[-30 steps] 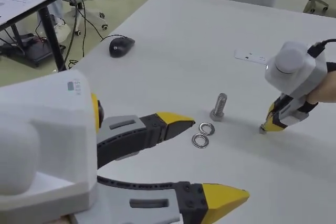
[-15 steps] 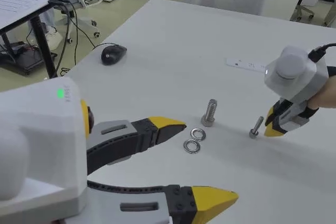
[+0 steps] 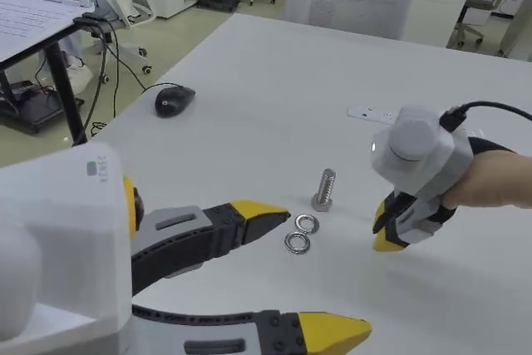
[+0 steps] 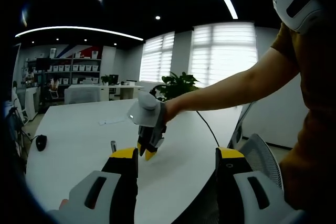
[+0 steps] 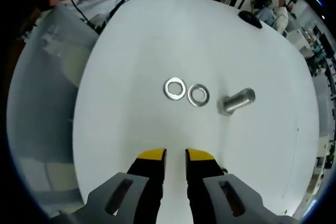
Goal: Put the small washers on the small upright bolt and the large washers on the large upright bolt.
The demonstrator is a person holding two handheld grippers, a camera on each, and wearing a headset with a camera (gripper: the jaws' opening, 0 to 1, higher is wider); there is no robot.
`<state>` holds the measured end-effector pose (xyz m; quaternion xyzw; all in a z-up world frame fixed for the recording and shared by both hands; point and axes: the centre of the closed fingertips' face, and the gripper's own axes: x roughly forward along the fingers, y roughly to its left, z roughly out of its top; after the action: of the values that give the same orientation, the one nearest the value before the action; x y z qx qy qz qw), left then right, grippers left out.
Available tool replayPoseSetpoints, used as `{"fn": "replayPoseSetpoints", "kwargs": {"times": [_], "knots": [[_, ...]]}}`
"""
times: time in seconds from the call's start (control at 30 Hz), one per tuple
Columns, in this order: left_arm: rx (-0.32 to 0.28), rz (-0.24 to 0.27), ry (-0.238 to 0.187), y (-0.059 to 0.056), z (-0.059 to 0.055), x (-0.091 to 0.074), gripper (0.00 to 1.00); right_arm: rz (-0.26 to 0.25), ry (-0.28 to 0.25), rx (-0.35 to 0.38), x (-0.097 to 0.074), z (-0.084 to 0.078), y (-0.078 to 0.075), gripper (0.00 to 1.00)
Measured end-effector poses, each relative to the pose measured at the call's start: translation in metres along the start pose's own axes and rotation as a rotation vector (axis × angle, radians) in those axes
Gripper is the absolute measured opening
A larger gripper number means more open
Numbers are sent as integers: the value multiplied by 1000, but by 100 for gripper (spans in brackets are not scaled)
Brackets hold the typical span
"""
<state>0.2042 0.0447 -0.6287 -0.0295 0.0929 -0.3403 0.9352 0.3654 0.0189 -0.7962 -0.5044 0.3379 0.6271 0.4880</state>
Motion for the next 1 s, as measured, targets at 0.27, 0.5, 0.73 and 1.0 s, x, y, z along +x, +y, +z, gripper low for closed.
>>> {"fn": "replayPoseSetpoints", "kwargs": {"times": [0.27, 0.5, 0.73, 1.0], "knots": [[-2, 14, -2, 4, 1, -3, 59, 37, -46, -7, 24, 31, -3, 17], [-11, 30, -6, 9, -1, -5, 59, 60, -37, -12, 37, 36, -2, 21], [-15, 44, -3, 12, -3, -8, 59, 61, -73, 29, 44, 47, -6, 26], [-23, 57, -5, 14, -5, -11, 59, 70, -88, -19, 50, 71, -5, 28]]}}
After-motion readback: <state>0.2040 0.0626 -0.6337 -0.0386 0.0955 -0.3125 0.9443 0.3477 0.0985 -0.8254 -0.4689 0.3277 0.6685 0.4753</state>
